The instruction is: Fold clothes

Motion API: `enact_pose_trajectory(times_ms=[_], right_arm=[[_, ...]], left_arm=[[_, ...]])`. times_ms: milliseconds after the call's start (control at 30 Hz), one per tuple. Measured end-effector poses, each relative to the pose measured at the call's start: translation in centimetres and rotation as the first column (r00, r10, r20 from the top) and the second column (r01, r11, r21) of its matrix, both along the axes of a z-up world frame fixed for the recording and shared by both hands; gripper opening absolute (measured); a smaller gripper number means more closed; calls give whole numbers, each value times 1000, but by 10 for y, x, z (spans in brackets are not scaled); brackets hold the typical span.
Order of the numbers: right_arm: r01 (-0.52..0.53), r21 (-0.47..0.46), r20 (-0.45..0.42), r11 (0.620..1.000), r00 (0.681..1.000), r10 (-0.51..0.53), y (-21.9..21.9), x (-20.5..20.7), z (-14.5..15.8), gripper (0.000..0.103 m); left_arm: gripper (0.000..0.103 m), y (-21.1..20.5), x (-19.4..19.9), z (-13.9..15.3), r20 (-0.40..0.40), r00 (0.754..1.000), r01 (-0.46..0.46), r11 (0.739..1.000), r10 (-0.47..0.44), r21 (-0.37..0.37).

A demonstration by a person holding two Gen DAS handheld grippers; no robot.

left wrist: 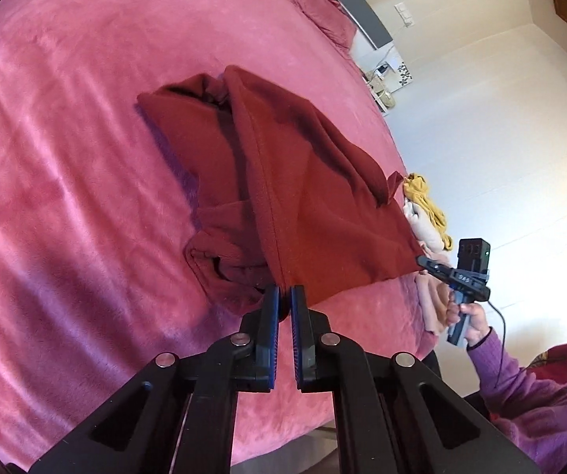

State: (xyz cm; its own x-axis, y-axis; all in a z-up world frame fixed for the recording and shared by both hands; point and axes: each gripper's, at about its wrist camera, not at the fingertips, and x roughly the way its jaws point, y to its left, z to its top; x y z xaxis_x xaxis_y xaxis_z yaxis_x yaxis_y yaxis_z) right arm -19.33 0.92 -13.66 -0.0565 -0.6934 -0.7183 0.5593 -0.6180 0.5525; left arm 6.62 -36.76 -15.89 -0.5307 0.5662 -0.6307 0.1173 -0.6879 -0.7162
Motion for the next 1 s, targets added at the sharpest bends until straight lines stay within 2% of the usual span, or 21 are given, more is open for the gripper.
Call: enact_pose_trajectory(times_ms=[33, 67, 133, 200, 267, 300, 333, 367, 400, 567, 700, 767, 800, 833, 867, 900, 1000], right_arm=[[2, 18, -15, 1000, 1000, -1, -3, 0, -1, 26], [-2, 27, -22, 1000, 1000, 3, -5, 0, -3, 28], [-29, 29, -6, 999, 1000, 29, -11, 0, -5, 29], [-40, 47, -5, 998, 999, 41, -17, 1, -9, 29], [-45, 76, -8, 996, 999, 46, -24, 2, -13, 18], [-41, 88, 8, 995, 999, 40, -26, 1, -16, 6], [-35, 85, 28, 996, 999, 33, -25, 0, -16, 5], [-28, 72, 43, 997, 999, 25, -23, -2, -15, 4], [-27, 50, 52, 998, 998, 24, -21, -3, -12, 4], [-46, -74, 42, 996, 998, 49, -7, -4, 20, 4], [-52, -65, 40, 997, 998, 55, 2, -6, 19, 4], [-41, -53, 49, 998, 998, 44, 1, -7, 8, 7], [-36, -48, 54, 998, 998, 38, -1, -7, 3, 8], [-31, -44, 60, 999, 998, 34, -2, -6, -1, 15], [-26, -40, 67, 999, 997, 29, -3, -6, -5, 20], [-22, -36, 73, 999, 997, 24, -5, -6, -9, 24], [-18, -33, 97, 999, 995, 21, -9, -7, -15, 25]], left_arm=[[15, 1, -2, -1, 8, 1000, 0, 1000, 0, -20], [19, 3, -4, -2, 11, 1000, 4, 999, -3, -34], [47, 7, -9, -7, 19, 1000, -7, 999, 8, -50], [53, 12, -14, -9, 14, 1000, -26, 996, 27, -83], [50, 13, -18, -9, 21, 999, -22, 994, 24, -110], [41, 16, -19, -9, 25, 1000, -12, 994, 15, -109], [20, 18, -20, -9, 28, 1000, 7, 994, -4, -111], [12, 18, -17, -6, 23, 1000, 24, 994, -21, -110], [9, 18, -13, -3, 15, 999, 38, 994, -36, -107], [7, 3, 21, 19, -91, 994, 59, 997, -64, -59], [7, -3, 30, 12, -68, 997, 40, 997, -44, -66], [14, -3, 24, 7, -34, 999, -7, 992, 3, -127], [27, -3, 20, 4, -14, 1000, -26, 989, 24, -143], [49, -2, 16, 1, 7, 999, -44, 986, 46, -160], [58, -3, 14, 0, 8, 999, -52, 986, 53, -159], [62, -3, 12, 1, 2, 998, -55, 987, 56, -152], [62, -4, 7, 4, -27, 998, -57, 992, 54, -116]])
